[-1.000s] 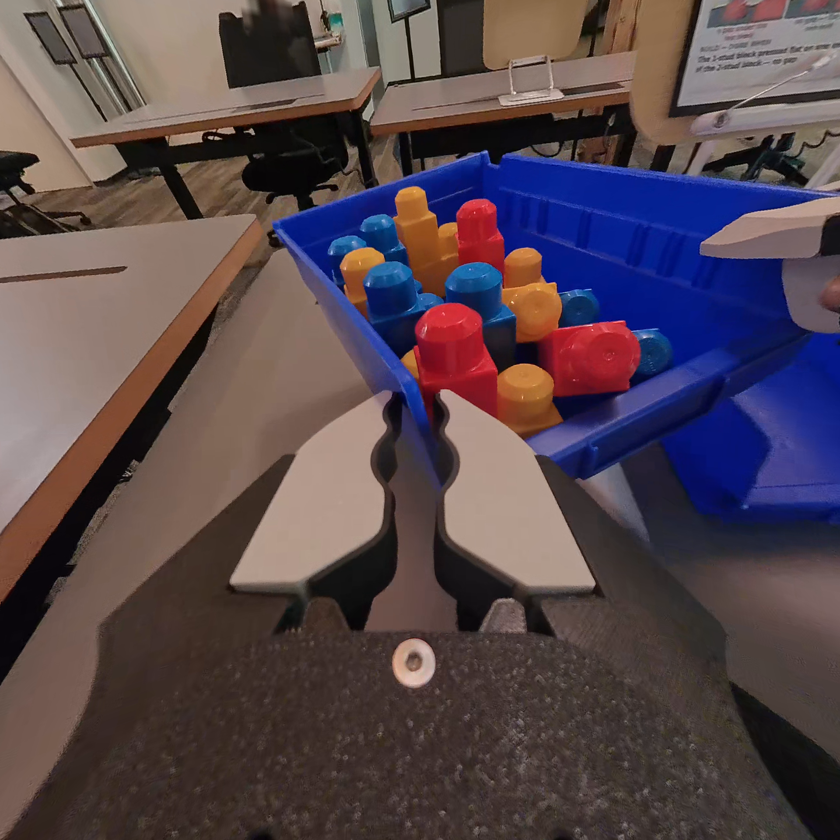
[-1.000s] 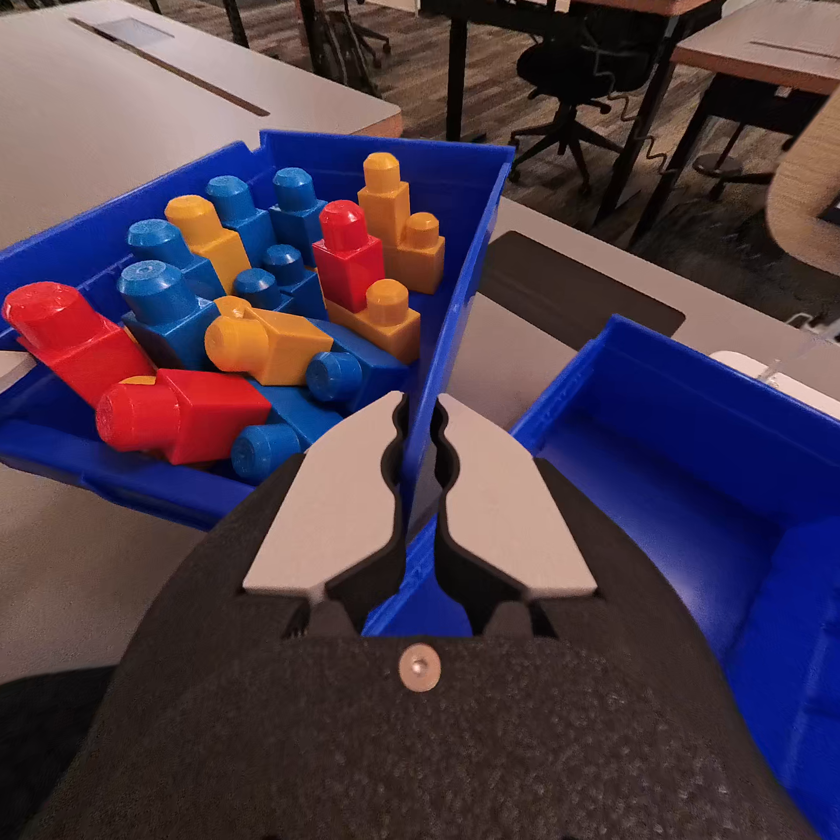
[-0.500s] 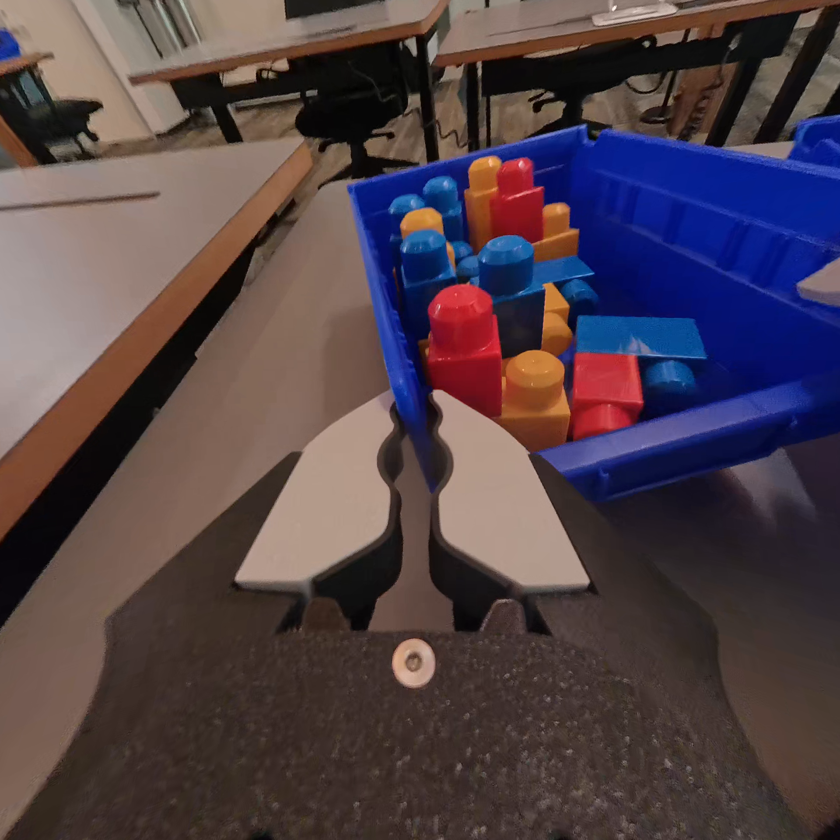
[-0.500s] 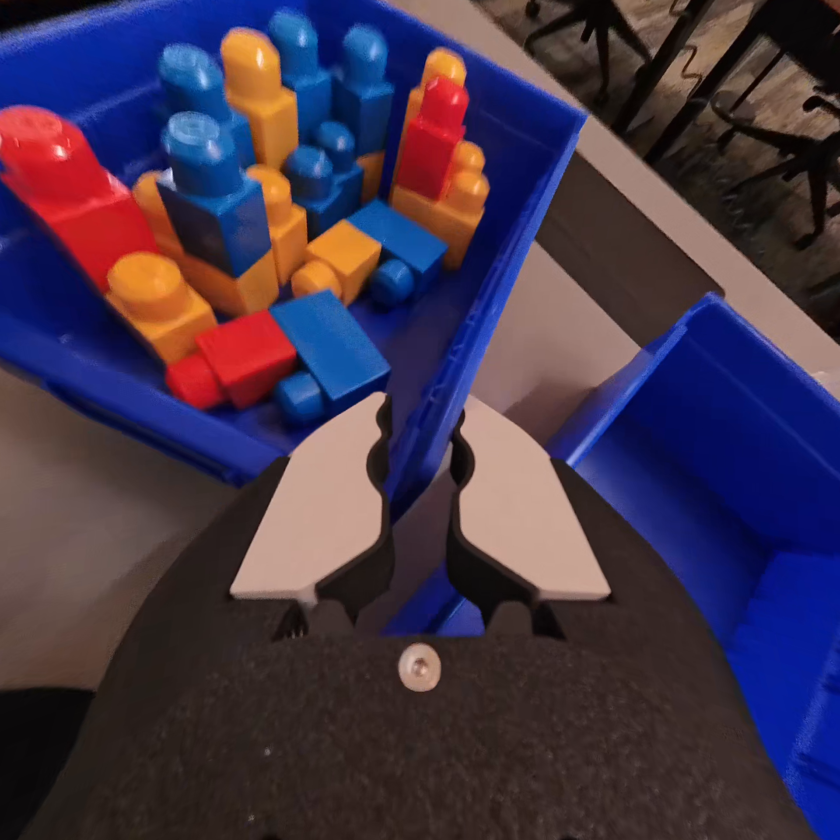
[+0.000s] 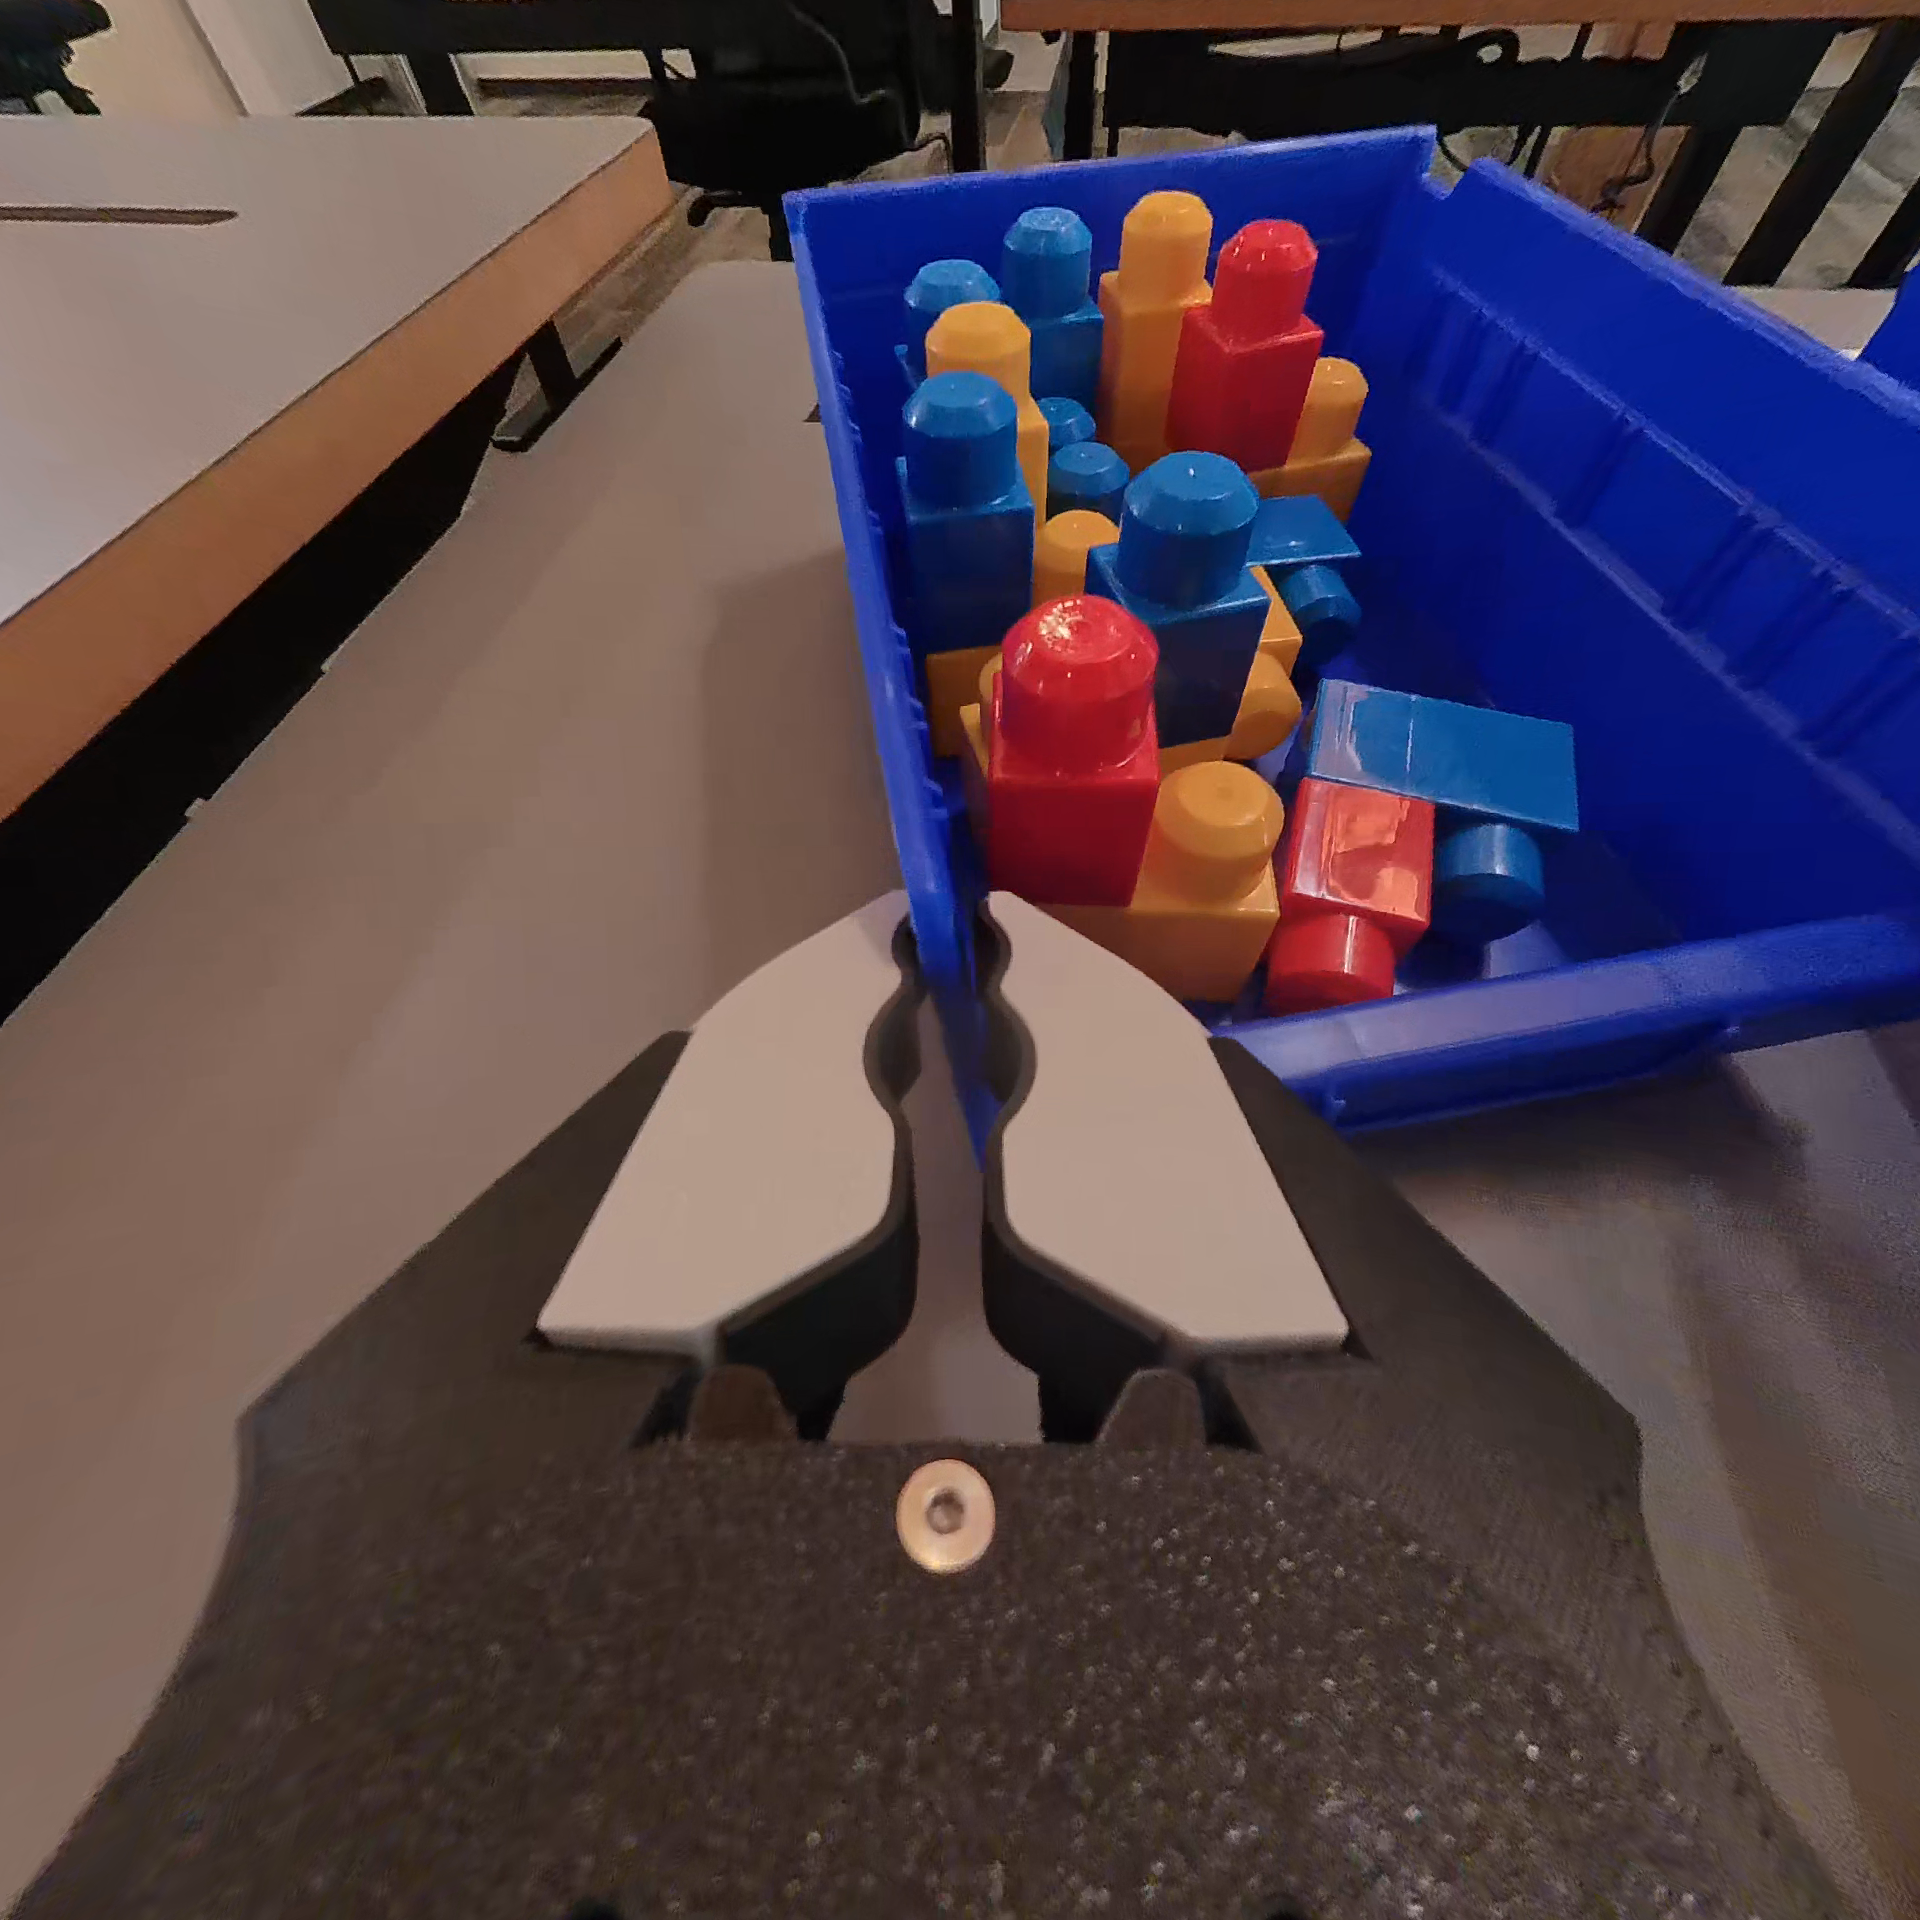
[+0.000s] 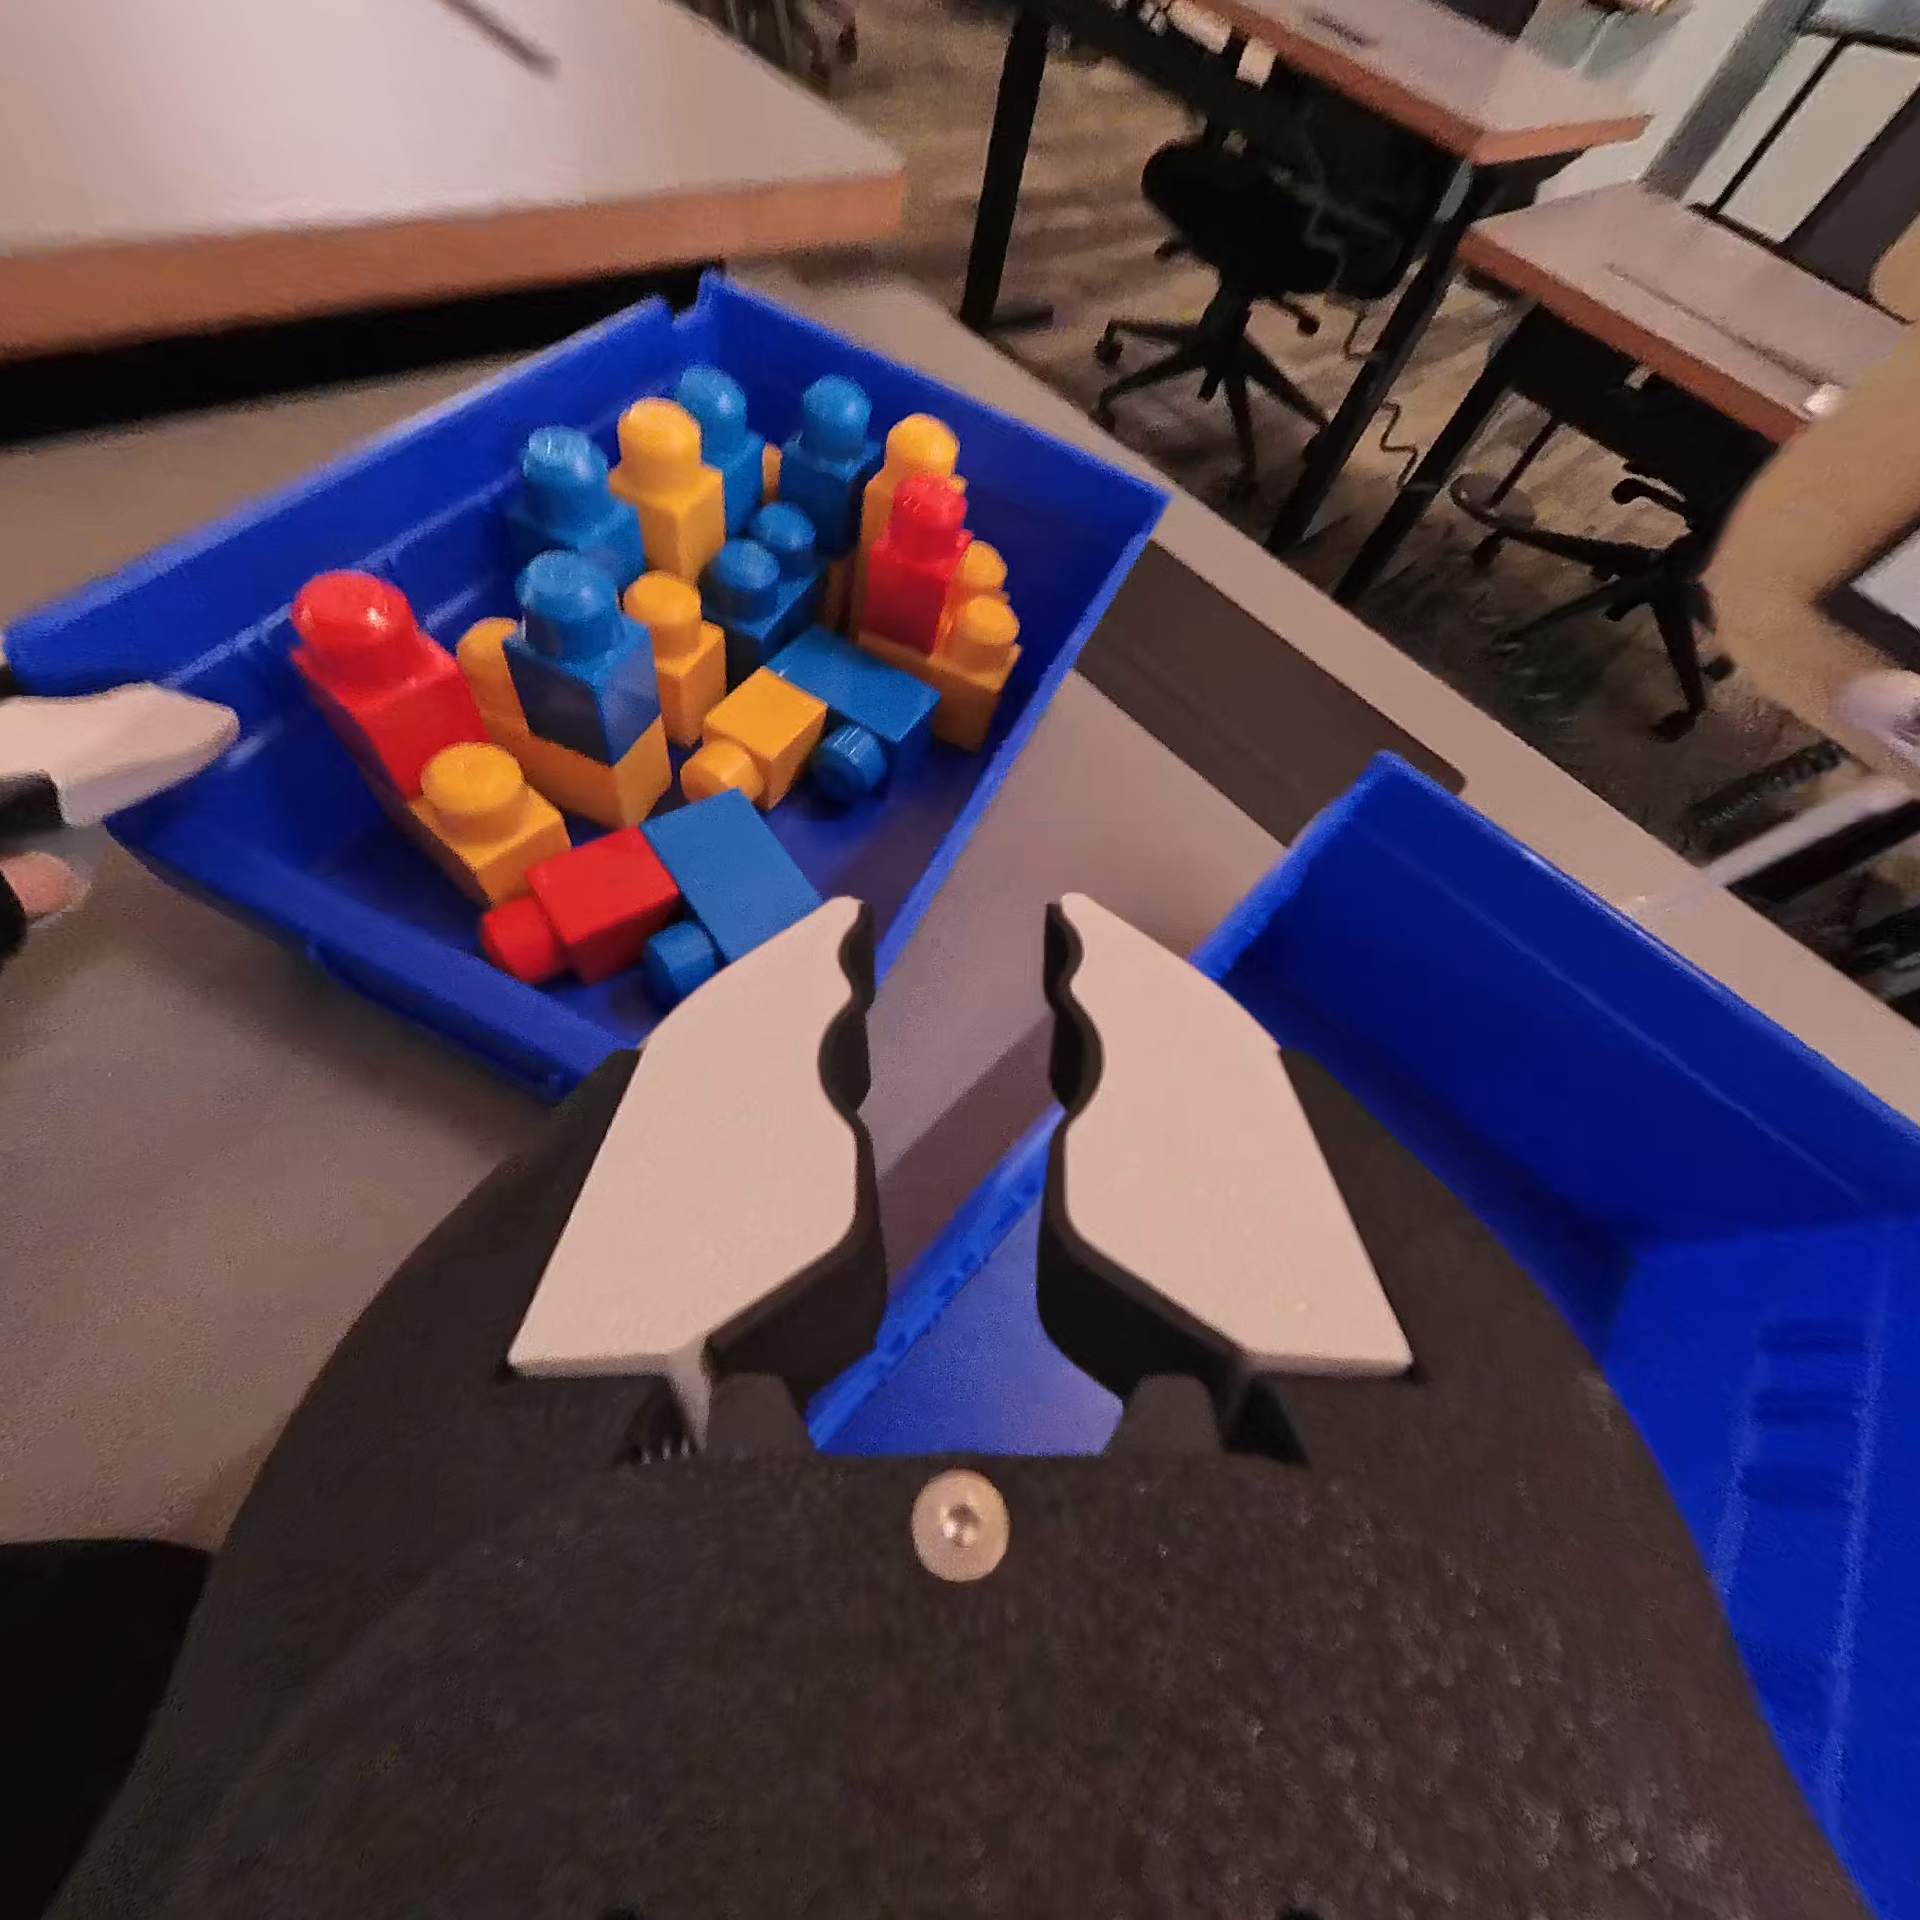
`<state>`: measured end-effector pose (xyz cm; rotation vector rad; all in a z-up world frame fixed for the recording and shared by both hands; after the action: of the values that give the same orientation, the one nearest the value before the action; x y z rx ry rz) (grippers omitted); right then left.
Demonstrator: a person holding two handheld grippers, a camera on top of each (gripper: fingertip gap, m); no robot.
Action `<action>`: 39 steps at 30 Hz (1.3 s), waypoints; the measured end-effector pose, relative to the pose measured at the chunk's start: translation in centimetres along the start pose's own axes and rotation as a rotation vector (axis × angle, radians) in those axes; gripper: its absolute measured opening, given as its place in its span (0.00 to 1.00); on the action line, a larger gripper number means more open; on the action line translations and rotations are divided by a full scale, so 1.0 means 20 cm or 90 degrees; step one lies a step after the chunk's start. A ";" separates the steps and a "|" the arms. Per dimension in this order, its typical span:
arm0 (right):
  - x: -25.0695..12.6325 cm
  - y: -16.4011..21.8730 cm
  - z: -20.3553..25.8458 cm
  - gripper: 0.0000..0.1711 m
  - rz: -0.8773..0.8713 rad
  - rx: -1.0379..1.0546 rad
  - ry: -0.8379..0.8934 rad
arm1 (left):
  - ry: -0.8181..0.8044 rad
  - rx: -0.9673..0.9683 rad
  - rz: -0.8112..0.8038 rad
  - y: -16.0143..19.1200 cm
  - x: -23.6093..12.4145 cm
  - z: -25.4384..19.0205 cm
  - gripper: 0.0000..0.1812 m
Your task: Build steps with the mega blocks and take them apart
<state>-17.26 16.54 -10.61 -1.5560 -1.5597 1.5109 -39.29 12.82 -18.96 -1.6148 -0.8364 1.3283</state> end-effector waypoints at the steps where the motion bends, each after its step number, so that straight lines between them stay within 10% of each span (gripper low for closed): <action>1: -0.04 0.00 -0.05 0.20 -0.014 0.023 0.008 | 0.001 -0.001 -0.011 -0.01 -0.01 0.00 0.05; 18: -0.44 0.77 -0.89 0.41 0.196 0.124 0.185 | 0.014 0.093 -0.136 -0.30 -0.17 -0.21 0.11; 25: -0.42 0.88 -0.88 0.03 0.262 0.150 0.130 | 0.038 0.119 -0.141 -0.32 -0.16 -0.32 0.11; 39: -0.68 0.80 -1.10 0.02 0.141 0.250 0.063 | 0.059 0.117 -0.142 -0.30 -0.16 -0.35 0.10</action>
<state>11.76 8.38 -13.61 -1.5775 -0.9863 1.7053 -33.05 10.91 -11.80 -1.3862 -0.7891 1.1298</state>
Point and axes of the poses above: each gripper's, where its closed fingertips meet, x out along the fingers, y out of its underside, z = x × y across the jaws, the point moved 1 cm from there along -x, back along the fingers, and after that the axes turned 14 degrees about y, right-handed, at the moved point
